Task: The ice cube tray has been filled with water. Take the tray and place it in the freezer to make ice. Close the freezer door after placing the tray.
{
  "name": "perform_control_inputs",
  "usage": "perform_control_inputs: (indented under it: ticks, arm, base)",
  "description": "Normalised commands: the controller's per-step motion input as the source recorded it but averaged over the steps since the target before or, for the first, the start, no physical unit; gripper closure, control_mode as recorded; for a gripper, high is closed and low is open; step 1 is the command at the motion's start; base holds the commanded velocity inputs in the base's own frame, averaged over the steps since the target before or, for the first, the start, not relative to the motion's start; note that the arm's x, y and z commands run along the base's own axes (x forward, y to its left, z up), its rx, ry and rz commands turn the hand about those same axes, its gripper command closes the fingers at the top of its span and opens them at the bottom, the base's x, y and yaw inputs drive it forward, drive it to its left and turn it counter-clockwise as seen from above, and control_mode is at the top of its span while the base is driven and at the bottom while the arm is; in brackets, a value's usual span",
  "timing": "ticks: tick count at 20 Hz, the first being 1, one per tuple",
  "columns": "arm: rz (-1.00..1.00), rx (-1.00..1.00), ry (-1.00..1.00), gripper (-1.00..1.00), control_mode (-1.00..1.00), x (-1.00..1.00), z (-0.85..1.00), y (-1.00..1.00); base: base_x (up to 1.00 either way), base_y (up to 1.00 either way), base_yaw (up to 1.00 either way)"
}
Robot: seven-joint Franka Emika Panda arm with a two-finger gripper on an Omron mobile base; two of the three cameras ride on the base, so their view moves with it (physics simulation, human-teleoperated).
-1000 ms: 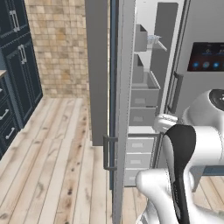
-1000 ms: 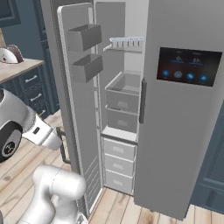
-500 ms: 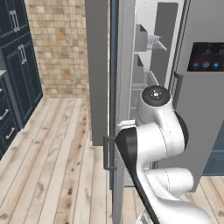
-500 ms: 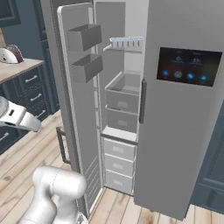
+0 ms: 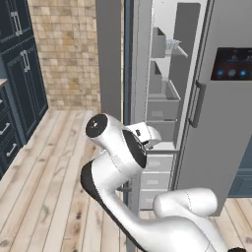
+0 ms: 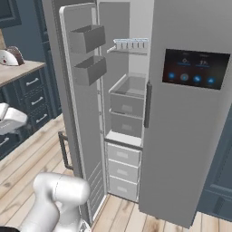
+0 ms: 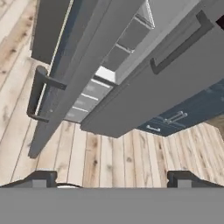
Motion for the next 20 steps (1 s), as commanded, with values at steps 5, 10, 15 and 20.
perform_control_inputs:
  ticks: [5, 10, 15, 20]
  arm:
    - [-0.03, -0.26, 0.12, -1.00, -1.00, 0.82, -0.23, 0.25]
    - [-0.08, -0.20, 0.07, -1.00, -1.00, 0.95, -0.17, 0.14]
    - [-0.14, -0.16, 0.06, -1.00, -1.00, 0.80, -0.08, 0.12]
    - [-0.16, -0.15, 0.12, -1.00, -1.00, 0.80, -0.01, 0.11]
  base:
    - [0.00, 0.00, 0.00]
    - [0.00, 0.00, 0.00]
    - [0.00, 0.00, 0.00]
    - [0.00, 0.00, 0.00]
